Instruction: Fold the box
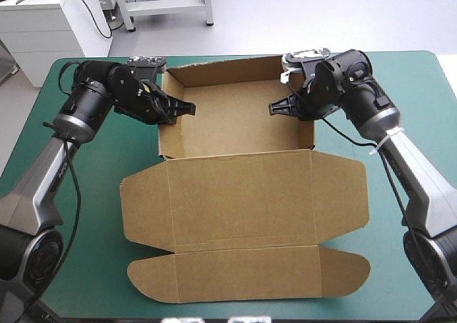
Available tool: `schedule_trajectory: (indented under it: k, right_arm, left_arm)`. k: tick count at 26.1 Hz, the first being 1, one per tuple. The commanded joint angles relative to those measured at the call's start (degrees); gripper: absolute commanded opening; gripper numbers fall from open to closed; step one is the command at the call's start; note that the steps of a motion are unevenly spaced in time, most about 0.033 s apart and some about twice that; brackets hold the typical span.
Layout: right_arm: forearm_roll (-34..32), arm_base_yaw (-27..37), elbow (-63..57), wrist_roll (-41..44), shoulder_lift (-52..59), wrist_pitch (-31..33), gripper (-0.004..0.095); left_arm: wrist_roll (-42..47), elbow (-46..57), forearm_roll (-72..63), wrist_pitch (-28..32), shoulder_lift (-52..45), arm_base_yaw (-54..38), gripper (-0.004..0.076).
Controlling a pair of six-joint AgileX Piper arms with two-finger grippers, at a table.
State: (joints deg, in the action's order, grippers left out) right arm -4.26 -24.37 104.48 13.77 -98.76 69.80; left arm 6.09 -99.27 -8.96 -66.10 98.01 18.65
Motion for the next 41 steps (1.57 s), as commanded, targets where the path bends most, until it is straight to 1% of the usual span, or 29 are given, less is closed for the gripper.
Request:
schedule_trajectory:
  k: [1, 7, 13, 20, 22, 23, 26, 27, 28, 29, 30, 31, 32, 33, 34, 36, 37, 39, 41]
  right_arm:
    - [1.97, -0.58, -4.68, -1.00, 2.73, -1.76, -0.0006]
    - [4.26, -0.58, -15.16, -0.19, 2.33, -12.45, -0.0006]
    - [3.67, -0.47, -15.22, -0.19, -1.84, -12.83, -0.0006]
    - [2.96, -0.47, -11.61, -1.06, -6.73, -11.74, 0.0007]
    - [2.26, -0.47, -10.02, -1.06, -7.25, -11.35, 0.0082]
    - [1.86, -0.47, -9.34, -1.06, -7.25, -11.44, 0.0146]
    - [-0.03, -0.47, -7.34, -1.06, -7.25, -11.13, 0.0383]
    - [-0.66, -0.47, -6.81, -1.06, -7.25, -10.76, 0.0436]
    - [-2.19, -0.47, -5.53, -1.06, -7.25, -10.00, 0.0510]
    - [-2.93, -0.47, -5.17, -1.06, -7.25, -9.85, 0.0518]
    - [-4.21, -0.47, -4.14, -0.82, -7.25, -8.73, 0.0517]
    - [-4.82, -0.47, -3.99, -0.82, -7.25, -8.20, 0.0517]
    - [-6.30, -0.47, -3.57, -0.37, -7.25, -6.70, 0.0517]
    - [-6.69, -0.47, -3.57, -0.37, -7.25, -6.25, 0.0517]
    - [-7.32, -0.47, -3.57, -0.37, -7.25, -5.06, 0.0517]
    - [-7.91, -0.47, -3.57, -0.37, -7.25, -4.41, 0.0516]
    - [-8.49, -0.47, -3.45, -0.37, -7.14, -3.98, 0.0516]
    - [-9.17, -0.47, -2.72, -0.90, -6.89, -2.78, 0.0516]
    - [-10.14, -0.47, -0.04, -1.40, -6.90, 0.86, 0.0516]
  left_arm:
    - [-0.15, -1.99, 0.25, 2.46, 1.24, 1.00, -0.0008]
    - [-0.15, -1.99, 0.60, 1.31, 6.67, 3.07, -0.0008]
    - [-0.91, -1.99, 0.40, 0.46, 10.47, 5.69, -0.0008]
    - [-2.09, -1.03, 0.78, 3.95, 11.97, 7.05, -0.0008]
    - [-4.62, -1.03, 0.89, 4.09, 11.97, 7.05, -0.0008]
    - [-6.09, -1.03, 0.89, 3.85, 11.97, 7.05, -0.0008]
    - [-8.61, -1.03, 0.89, 3.03, 11.97, 7.05, -0.0006]
    - [-8.75, -1.03, 0.89, 3.04, 11.97, 7.05, -0.0002]
    - [-8.75, -1.03, 0.89, 2.92, 11.97, 7.05, 0.0032]
    - [-8.75, -1.14, 0.68, 2.92, 11.97, 7.05, 0.0061]
    - [-8.75, -1.14, 0.41, 2.92, 11.97, 7.05, 0.0127]
    - [-8.75, -1.14, 0.41, 2.92, 11.97, 7.05, 0.0171]
    - [-8.75, -1.14, 0.41, 2.92, 11.97, 7.05, 0.0263]
    - [-8.75, -1.14, 0.41, 2.92, 11.97, 7.05, 0.0318]
    - [-8.36, -1.14, 0.52, 2.92, 11.97, 6.95, 0.0415]
    - [-8.24, -1.65, 0.61, 2.63, 11.87, 6.95, 0.0509]
    - [-8.24, -2.30, 0.61, 2.14, 11.87, 6.95, 0.0521]
    - [-8.24, -4.75, 0.73, 0.54, 11.87, 6.95, 0.0520]
    - [-8.24, -9.00, 1.36, -2.30, 11.87, 6.95, 0.0520]
